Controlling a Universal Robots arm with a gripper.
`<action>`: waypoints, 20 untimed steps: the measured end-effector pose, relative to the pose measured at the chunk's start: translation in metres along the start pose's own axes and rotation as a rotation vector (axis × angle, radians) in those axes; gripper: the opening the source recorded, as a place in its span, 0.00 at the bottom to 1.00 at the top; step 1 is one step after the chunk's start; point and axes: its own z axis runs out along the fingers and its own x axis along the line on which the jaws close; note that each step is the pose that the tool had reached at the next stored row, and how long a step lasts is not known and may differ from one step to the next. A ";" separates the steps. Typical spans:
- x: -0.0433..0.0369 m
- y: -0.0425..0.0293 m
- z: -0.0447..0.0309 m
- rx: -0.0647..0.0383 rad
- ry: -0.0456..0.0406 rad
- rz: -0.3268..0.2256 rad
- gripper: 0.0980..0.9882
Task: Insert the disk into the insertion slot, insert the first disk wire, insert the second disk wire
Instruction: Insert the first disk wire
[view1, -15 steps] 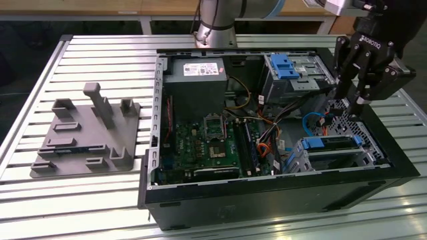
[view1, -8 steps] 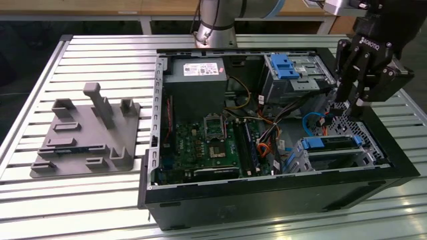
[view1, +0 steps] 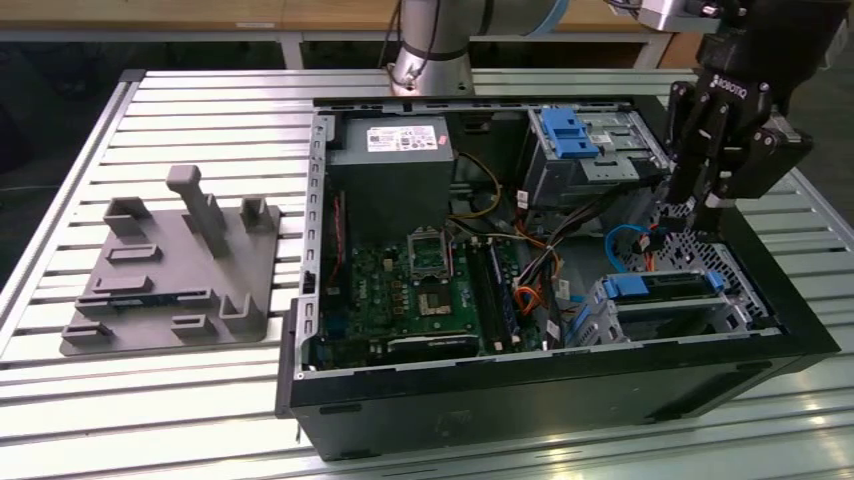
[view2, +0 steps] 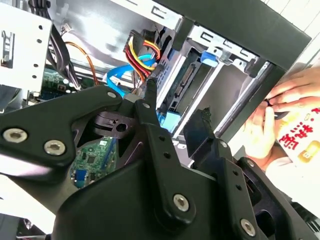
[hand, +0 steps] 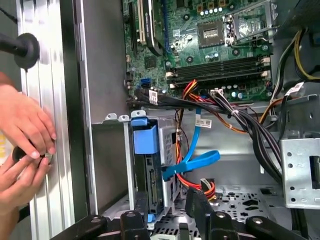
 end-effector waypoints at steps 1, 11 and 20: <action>-0.0022 -0.0006 0.0005 0.000 0.0052 0.000 0.44; -0.0194 -0.0013 0.0063 0.005 0.0621 0.006 0.44; -0.0239 -0.0015 0.0163 0.004 0.0788 0.012 0.35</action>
